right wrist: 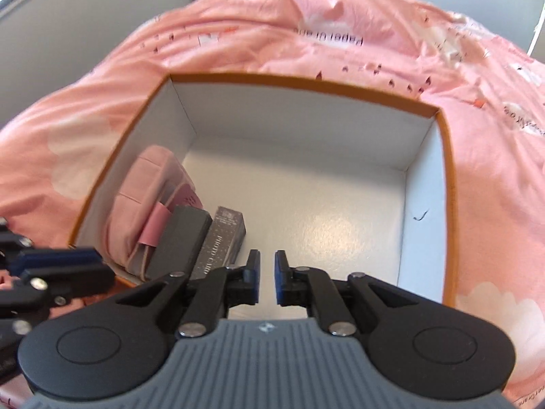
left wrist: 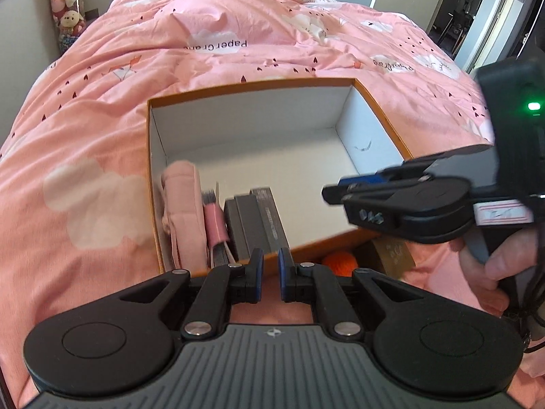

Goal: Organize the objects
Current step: 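Withdraw both tools from the box toward the plush toys, then grasp the brown dog plush with the left tool while the right tool grasps the white plush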

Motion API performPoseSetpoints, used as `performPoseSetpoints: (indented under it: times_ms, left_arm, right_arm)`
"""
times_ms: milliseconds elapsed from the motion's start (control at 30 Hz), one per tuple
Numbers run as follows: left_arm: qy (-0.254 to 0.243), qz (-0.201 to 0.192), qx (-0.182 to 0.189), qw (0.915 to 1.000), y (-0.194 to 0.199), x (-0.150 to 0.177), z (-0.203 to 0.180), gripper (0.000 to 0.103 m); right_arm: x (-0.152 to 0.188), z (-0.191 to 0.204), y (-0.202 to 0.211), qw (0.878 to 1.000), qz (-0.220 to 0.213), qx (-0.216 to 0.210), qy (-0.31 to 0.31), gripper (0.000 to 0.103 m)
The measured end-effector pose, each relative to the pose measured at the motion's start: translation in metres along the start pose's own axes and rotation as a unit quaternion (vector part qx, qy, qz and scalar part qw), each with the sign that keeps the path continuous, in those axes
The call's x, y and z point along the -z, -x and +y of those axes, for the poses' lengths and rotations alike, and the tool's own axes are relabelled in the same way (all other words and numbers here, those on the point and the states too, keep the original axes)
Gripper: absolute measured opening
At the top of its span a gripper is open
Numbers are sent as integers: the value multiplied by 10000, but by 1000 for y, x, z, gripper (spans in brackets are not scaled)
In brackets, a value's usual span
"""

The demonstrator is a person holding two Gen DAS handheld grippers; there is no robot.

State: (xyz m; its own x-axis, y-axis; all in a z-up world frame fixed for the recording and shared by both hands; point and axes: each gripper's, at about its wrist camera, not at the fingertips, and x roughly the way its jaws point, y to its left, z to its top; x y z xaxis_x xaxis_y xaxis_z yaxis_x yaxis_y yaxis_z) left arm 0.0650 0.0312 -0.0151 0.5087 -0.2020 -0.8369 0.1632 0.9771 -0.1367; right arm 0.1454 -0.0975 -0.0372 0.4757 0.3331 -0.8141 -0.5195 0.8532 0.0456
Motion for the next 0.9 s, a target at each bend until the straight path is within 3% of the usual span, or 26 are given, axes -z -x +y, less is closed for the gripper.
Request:
performPoseSetpoints:
  times_ms: [133, 267, 433, 700, 767, 900]
  left_arm:
    - [3, 136, 173, 9998, 7, 14, 4, 10]
    - [-48, 286, 309, 9991, 14, 25, 9, 12]
    - [20, 538, 560, 9970, 14, 33, 16, 16]
    - [-424, 834, 877, 9917, 18, 48, 7, 41]
    - [-630, 918, 853, 9901, 19, 54, 2, 46]
    - [-1163, 1128, 603, 9849, 14, 63, -8, 48]
  right_arm:
    - [14, 8, 24, 9993, -362, 15, -63, 19]
    - [30, 13, 35, 9990, -335, -115, -265, 19]
    - [52, 14, 34, 9973, 41, -389, -622, 20]
    - [82, 11, 28, 9898, 753, -645, -1025, 31]
    - [86, 12, 26, 9886, 898, -652, -1019, 39]
    - [96, 15, 19, 9844, 1240, -734, -1006, 42]
